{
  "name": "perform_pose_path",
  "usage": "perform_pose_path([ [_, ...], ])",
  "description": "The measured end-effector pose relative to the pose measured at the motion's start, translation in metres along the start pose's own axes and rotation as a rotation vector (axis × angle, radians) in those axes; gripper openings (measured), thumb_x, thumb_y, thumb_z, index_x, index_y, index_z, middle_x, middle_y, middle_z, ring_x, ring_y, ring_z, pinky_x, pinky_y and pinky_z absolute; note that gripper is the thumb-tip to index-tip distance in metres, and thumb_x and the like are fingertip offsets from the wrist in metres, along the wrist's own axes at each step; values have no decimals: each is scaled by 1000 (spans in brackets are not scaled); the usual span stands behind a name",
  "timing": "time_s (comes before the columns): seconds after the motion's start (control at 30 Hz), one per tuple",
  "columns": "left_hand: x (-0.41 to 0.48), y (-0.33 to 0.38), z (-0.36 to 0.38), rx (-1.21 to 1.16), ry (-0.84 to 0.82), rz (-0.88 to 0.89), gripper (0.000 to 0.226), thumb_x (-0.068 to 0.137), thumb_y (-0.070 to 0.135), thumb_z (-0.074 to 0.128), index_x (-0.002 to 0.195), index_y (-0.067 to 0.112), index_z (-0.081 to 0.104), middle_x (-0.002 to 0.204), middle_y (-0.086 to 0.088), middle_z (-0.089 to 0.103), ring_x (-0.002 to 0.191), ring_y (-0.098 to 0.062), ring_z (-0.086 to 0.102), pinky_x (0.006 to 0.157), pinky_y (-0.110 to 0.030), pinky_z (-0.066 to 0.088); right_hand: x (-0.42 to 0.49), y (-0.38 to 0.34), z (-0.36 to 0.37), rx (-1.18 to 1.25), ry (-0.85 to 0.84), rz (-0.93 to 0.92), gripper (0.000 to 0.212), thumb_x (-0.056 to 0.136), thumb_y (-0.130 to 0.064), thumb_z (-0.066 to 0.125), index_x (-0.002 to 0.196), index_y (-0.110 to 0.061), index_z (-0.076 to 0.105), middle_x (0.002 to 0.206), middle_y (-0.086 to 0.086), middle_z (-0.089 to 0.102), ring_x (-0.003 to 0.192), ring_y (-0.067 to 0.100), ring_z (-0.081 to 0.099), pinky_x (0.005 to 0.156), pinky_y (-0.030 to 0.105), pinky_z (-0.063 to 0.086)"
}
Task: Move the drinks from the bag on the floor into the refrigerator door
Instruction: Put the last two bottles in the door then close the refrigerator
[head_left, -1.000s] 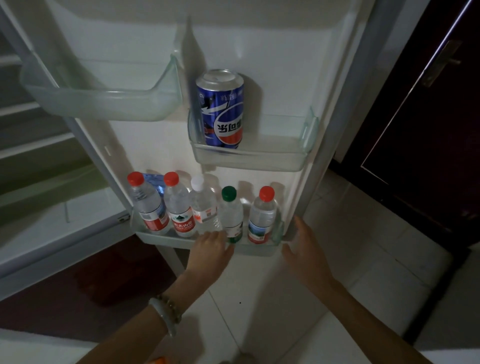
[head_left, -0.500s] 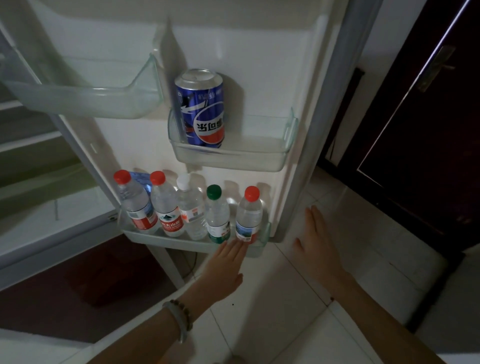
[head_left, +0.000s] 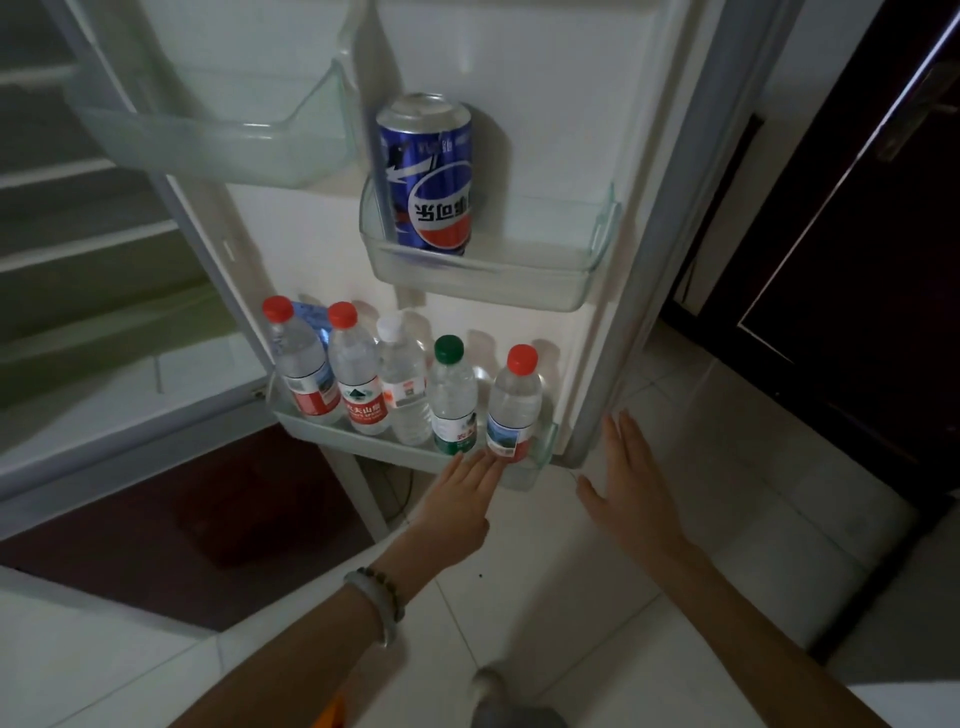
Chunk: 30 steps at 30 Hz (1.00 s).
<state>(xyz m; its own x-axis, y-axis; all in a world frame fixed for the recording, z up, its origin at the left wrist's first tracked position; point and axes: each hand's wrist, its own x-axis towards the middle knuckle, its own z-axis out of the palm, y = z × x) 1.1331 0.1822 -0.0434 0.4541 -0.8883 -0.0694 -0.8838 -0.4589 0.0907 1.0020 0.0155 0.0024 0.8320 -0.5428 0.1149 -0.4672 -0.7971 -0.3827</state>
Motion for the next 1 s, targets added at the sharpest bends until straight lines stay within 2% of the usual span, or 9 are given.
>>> perform_pose_path([
  [0.17,-37,-3,6,50,20,-19,81,88,20,49,148,12,-5,158,-6,-3,144,-21,-7,115,-40,-9,-39,-24,-1,-4,47,-33,76,84,-26,63,144,-3,22,153,18,18,142,30,15,111,38,20],
  [0.33,-83,-9,15,76,17,-59,82,88,19,48,148,12,-8,157,-5,-8,143,-21,-11,112,-39,-12,-88,-49,-3,-4,121,-75,77,79,-47,40,140,-1,32,147,23,30,135,35,30,106,41,26],
  [0.4,-103,-13,17,87,21,-68,82,88,18,48,148,12,-8,157,-4,-8,143,-21,-11,113,-40,-11,-108,-58,-5,7,154,-95,76,79,-47,40,138,0,35,144,24,35,132,36,35,105,42,27],
  [0.57,-153,-31,24,49,81,-120,71,90,24,49,149,13,9,157,-5,10,144,-22,3,115,-40,0,-152,-79,-17,9,270,-191,70,82,-43,45,135,1,39,140,25,40,130,35,35,104,41,29],
  [0.67,-187,-38,20,-13,111,-181,69,87,21,52,147,13,19,155,-7,19,143,-23,12,115,-39,4,-170,-89,-27,40,312,-226,72,81,-42,46,139,-1,33,144,23,36,133,34,32,106,41,31],
  [0.73,-208,-38,9,-114,178,-249,67,82,15,52,143,6,27,151,-14,28,140,-28,23,115,-43,12,-178,-97,-33,70,321,-277,75,82,-42,46,142,-2,26,147,21,30,135,31,29,107,40,30],
  [0.83,-242,-37,-7,-240,362,-306,67,74,26,44,134,-3,37,138,-21,43,126,-37,42,106,-51,33,-187,-115,-36,123,289,-390,78,86,-36,56,146,-9,13,153,14,17,138,19,18,108,36,25],
  [0.9,-264,-34,-19,-258,468,-302,63,80,25,44,136,-1,34,141,-19,40,130,-33,39,108,-47,32,-190,-128,-33,132,257,-456,82,87,-32,58,147,-13,5,154,10,11,138,12,12,109,32,21],
  [1.0,-300,-21,-41,-248,619,-335,60,87,22,53,140,4,29,148,-16,30,138,-24,27,113,-39,24,-194,-148,-23,143,177,-608,75,91,-41,43,147,-10,3,152,16,18,138,19,19,112,22,18],
])
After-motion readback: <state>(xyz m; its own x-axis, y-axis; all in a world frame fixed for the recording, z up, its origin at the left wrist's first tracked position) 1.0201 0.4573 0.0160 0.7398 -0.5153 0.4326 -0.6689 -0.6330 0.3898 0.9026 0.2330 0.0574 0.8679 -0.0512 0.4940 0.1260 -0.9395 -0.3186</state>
